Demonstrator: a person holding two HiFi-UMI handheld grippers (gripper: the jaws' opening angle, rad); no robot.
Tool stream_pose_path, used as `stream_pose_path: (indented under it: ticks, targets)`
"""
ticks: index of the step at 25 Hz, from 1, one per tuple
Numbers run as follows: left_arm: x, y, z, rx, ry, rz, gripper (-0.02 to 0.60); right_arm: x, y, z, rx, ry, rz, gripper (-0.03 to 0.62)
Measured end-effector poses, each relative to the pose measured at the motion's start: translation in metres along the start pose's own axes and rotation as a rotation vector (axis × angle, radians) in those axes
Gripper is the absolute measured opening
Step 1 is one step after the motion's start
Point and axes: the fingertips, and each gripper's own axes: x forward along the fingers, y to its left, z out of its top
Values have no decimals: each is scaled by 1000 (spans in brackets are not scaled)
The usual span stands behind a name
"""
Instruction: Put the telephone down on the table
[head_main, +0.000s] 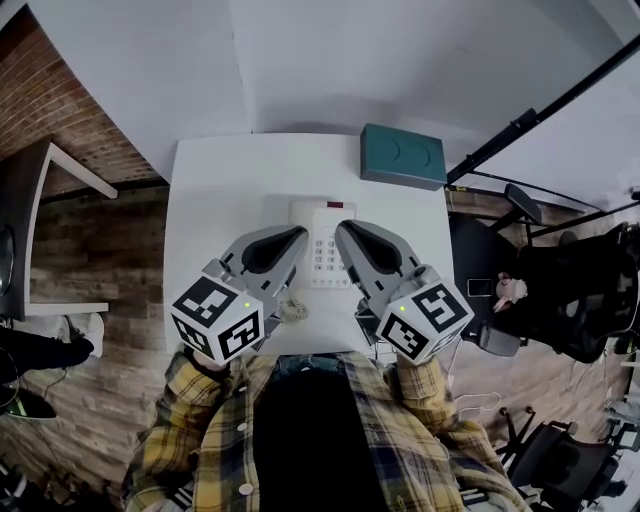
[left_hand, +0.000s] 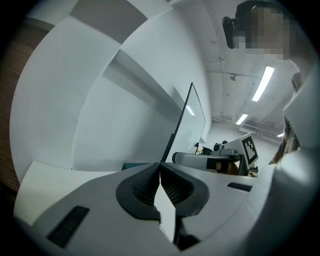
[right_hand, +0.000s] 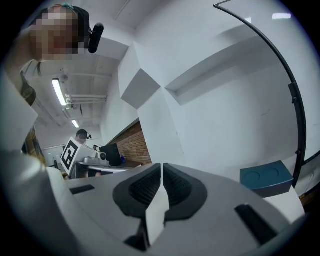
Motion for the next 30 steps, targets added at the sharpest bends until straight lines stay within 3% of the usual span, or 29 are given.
stream_pose_path:
  ticks: [12,30]
  targets:
    - [-3,-13,4,133,-86,36,17,-13,2,0,-58,-10,-29,25]
    - [0,-12,5,68,-103,10,17,-9,3,1,-120,5,-27,23]
